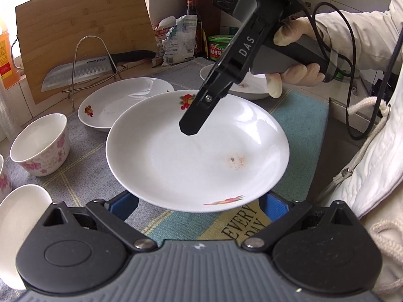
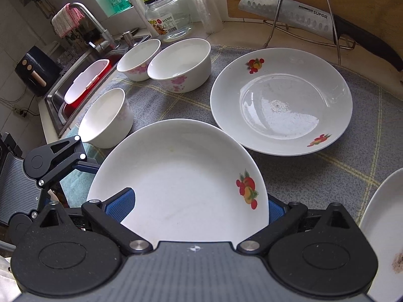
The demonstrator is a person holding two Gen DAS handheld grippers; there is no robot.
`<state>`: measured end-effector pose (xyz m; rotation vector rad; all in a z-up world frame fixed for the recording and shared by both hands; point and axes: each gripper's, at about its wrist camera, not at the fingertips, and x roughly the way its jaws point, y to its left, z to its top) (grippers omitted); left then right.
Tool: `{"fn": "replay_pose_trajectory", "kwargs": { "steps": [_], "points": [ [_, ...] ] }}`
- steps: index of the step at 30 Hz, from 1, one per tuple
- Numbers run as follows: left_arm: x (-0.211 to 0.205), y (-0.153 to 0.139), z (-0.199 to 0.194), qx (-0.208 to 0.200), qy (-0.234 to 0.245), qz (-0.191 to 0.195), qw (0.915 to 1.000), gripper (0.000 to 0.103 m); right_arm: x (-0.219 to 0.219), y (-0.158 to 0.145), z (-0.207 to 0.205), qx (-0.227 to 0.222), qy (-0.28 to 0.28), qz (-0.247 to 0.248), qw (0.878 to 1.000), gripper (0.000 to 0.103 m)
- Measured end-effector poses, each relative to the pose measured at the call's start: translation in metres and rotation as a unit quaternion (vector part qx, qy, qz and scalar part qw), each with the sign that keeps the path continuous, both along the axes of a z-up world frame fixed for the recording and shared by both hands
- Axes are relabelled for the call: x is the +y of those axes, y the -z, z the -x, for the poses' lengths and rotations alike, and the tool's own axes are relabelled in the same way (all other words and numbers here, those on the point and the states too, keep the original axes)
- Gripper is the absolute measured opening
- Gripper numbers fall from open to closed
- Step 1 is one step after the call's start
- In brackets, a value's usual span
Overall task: Organize plates and bowls
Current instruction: 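Carry the held plate over the stained plate and lower it onto it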
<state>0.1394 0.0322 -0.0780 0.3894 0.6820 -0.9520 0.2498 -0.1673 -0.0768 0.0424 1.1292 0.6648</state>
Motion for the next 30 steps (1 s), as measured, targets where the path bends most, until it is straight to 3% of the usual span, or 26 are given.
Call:
{"fn": "replay_pose_trajectory", "kwargs": {
  "steps": [15, 30],
  "points": [
    [-0.067, -0.008, -0.024, 0.009, 0.043, -0.003, 0.999, 0.101, -0.07, -0.02, 0.005, -0.03, 0.057, 0.006, 0.998, 0.103],
    [-0.126, -0.011, -0.043, 0.011, 0.088, -0.004, 0.9961, 0.101, -0.134, -0.02, 0.005, -0.039, 0.113, 0.009, 0.993, 0.103]
  ]
}}
